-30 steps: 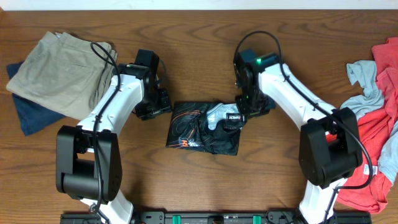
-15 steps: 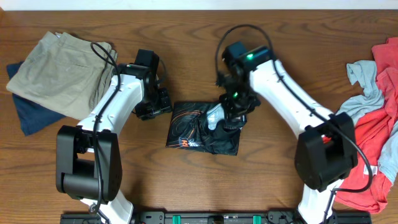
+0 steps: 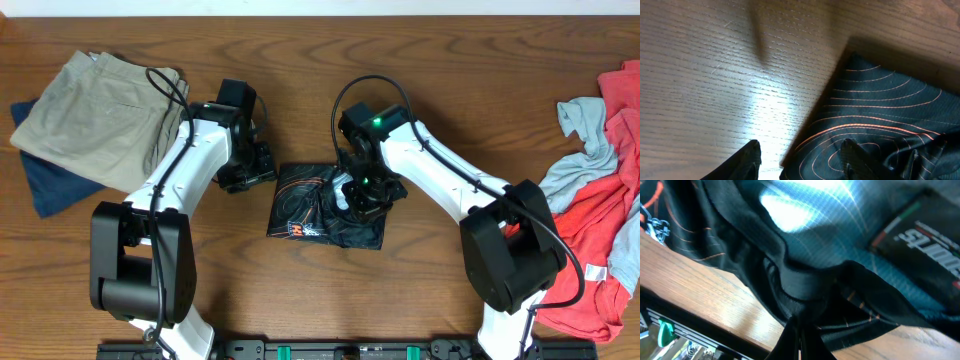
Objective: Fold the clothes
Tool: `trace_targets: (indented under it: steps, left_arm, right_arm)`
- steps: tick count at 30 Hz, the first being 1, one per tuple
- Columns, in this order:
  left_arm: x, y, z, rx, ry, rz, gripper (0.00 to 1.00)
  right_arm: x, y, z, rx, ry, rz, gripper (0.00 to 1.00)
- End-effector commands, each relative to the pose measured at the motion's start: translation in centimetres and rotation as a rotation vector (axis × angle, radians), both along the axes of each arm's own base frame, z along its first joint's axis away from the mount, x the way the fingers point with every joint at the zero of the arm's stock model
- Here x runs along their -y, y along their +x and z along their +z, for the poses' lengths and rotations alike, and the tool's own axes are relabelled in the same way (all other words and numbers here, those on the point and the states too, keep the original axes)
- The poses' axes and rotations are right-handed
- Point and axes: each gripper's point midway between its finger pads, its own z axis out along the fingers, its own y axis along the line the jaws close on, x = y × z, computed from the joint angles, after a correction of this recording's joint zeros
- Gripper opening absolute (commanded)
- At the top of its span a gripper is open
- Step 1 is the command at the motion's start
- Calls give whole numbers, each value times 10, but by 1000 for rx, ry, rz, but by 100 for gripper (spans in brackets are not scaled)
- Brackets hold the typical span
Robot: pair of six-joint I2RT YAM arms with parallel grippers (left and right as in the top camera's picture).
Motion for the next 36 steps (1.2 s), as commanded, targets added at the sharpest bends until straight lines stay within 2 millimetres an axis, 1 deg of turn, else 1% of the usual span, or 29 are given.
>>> trace_targets:
  steps: [1, 6, 8, 10, 11, 12, 14, 17, 20, 23, 26, 27, 29, 32, 34, 36]
  left_arm:
    - [-2, -4, -4, -19, 12, 8, 53]
    - [-2, -4, -4, -19, 12, 8, 53]
    - [-2, -4, -4, -19, 12, 8, 53]
    - [-2, -4, -4, -18, 12, 8, 53]
    - [-2, -4, -4, -18, 12, 8, 53]
    - [-2, -4, -4, -18, 12, 8, 53]
    - [-2, -4, -4, -18, 12, 8, 53]
    - [-2, -4, -4, -18, 12, 8, 53]
    - [-2, -4, -4, -18, 12, 8, 53]
    - [-2, -4, -4, -18, 12, 8, 53]
    - [-2, -4, -4, -18, 12, 8, 53]
    - [-2, -4, -4, -18, 12, 8, 54]
    - [-2, -4, -4, -18, 12, 8, 53]
    - [-2, -4, -4, -19, 12, 8, 53]
    - [-2, -4, -4, -19, 12, 8, 53]
    - [-2, -4, -4, -19, 12, 8, 53]
  right_arm:
    - [9, -8, -1, -23, -64, -26, 1]
    - [30, -36, 9, -141, -158, -19, 1]
    - [36, -40, 11, -154, -190, -14, 1]
    - [38, -42, 12, -163, -197, -13, 3]
    - [38, -42, 12, -163, -197, -12, 8]
    - [37, -42, 12, -161, -196, -11, 18]
    - [37, -40, 11, -155, -189, -1, 21]
    - [38, -39, 12, -153, -188, 2, 22]
    - [41, -33, 15, -140, -191, -11, 22]
    - [39, -19, 20, -105, -166, -33, 19]
    - [34, 0, 28, -48, -128, -52, 19]
    - [32, 5, 30, -31, -118, -56, 19]
    - [29, 11, 31, -8, -104, -57, 27]
    - [24, 10, 29, -4, -93, -51, 36]
    - [22, 7, 27, -9, -96, -40, 38]
    - [20, 0, 24, -20, -103, -25, 38]
